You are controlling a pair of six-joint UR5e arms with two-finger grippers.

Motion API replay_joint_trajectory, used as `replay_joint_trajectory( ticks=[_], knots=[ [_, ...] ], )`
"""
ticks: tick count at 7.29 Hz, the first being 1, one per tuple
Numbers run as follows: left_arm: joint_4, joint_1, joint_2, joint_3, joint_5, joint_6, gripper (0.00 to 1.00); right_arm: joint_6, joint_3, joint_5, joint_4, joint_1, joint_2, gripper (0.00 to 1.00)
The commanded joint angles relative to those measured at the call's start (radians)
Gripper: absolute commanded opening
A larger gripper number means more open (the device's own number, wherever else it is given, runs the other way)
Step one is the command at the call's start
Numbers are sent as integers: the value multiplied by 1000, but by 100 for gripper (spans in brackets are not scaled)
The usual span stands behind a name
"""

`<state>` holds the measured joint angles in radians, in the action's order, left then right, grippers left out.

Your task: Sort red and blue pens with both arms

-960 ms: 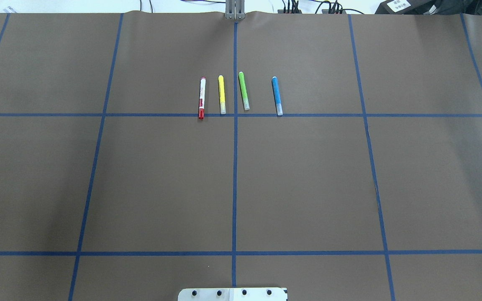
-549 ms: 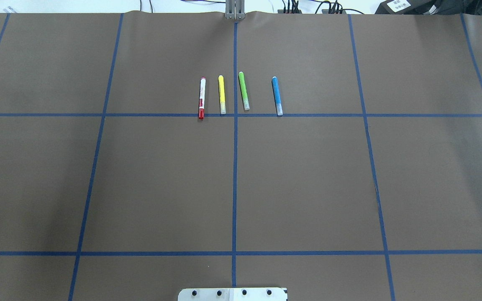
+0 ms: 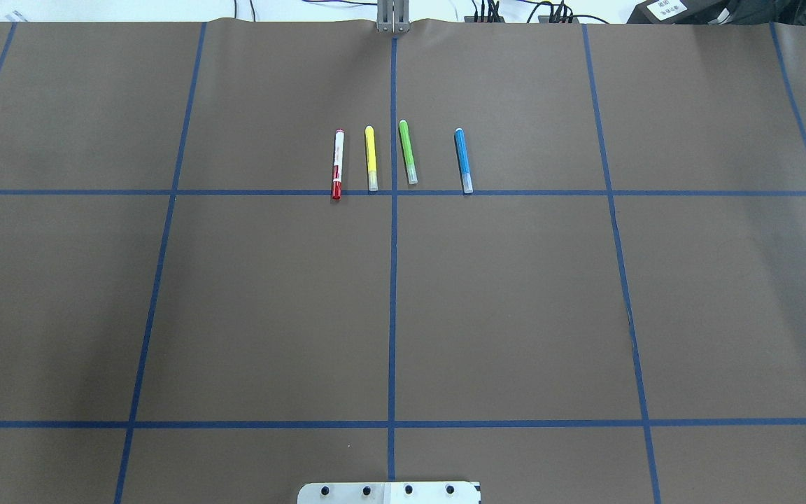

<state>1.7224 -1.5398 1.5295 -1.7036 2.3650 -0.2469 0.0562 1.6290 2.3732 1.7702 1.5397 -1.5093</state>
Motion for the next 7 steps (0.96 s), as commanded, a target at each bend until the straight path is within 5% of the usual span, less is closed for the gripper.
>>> replay_joint_trajectory(
  ticks=[1,7],
  knots=[
    [31,29,43,-27,13,-2,100,-5,26,4,-14,-1,9,100],
    [-74,343,413,134,16,-48,100,-7,37,14,-49,-115,75,100]
  ],
)
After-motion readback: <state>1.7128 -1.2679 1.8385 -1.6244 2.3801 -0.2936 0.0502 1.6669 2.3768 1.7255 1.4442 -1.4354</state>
